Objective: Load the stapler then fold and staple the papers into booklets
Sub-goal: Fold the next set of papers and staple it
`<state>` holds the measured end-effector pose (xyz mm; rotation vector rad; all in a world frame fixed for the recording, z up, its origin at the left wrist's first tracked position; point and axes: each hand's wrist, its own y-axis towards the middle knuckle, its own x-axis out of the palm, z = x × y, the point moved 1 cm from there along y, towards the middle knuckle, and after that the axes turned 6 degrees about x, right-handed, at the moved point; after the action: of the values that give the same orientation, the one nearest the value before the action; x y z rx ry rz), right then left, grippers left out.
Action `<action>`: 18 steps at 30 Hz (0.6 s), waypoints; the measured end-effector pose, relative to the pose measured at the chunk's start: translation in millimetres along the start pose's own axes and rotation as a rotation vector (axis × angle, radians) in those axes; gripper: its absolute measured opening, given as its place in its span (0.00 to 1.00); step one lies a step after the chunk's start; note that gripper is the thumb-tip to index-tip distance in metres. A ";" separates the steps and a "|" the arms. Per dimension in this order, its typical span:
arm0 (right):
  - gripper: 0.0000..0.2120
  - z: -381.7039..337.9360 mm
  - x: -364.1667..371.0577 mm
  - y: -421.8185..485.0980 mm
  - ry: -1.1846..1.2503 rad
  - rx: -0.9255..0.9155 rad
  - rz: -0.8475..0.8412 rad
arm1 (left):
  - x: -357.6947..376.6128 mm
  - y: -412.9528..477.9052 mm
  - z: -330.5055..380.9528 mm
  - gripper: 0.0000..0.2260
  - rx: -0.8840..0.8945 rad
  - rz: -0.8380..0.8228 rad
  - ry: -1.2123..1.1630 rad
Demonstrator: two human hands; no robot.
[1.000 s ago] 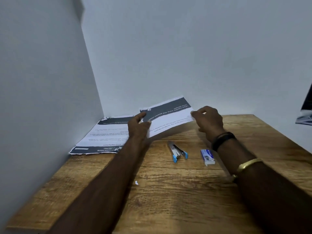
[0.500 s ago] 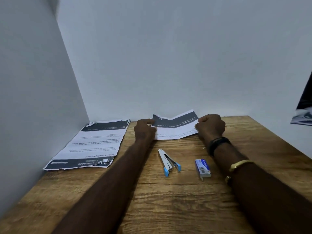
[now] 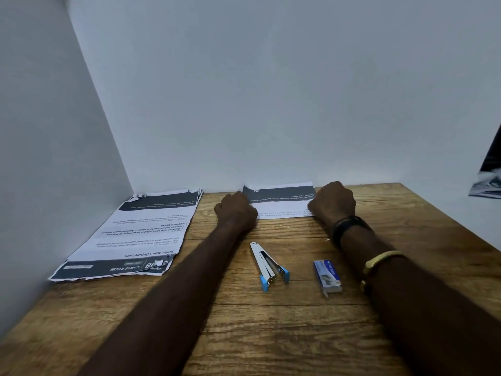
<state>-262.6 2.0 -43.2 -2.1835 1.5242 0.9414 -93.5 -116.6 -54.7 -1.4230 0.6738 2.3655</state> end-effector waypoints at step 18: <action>0.09 -86.1 8.8 -100.5 0.214 -0.412 -0.151 | -68.5 -45.5 -25.3 0.07 0.123 0.395 -0.521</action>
<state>-139.7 -16.9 3.0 -2.7230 1.3160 1.0768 -21.0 -92.7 -15.0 -0.6100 0.9888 2.7638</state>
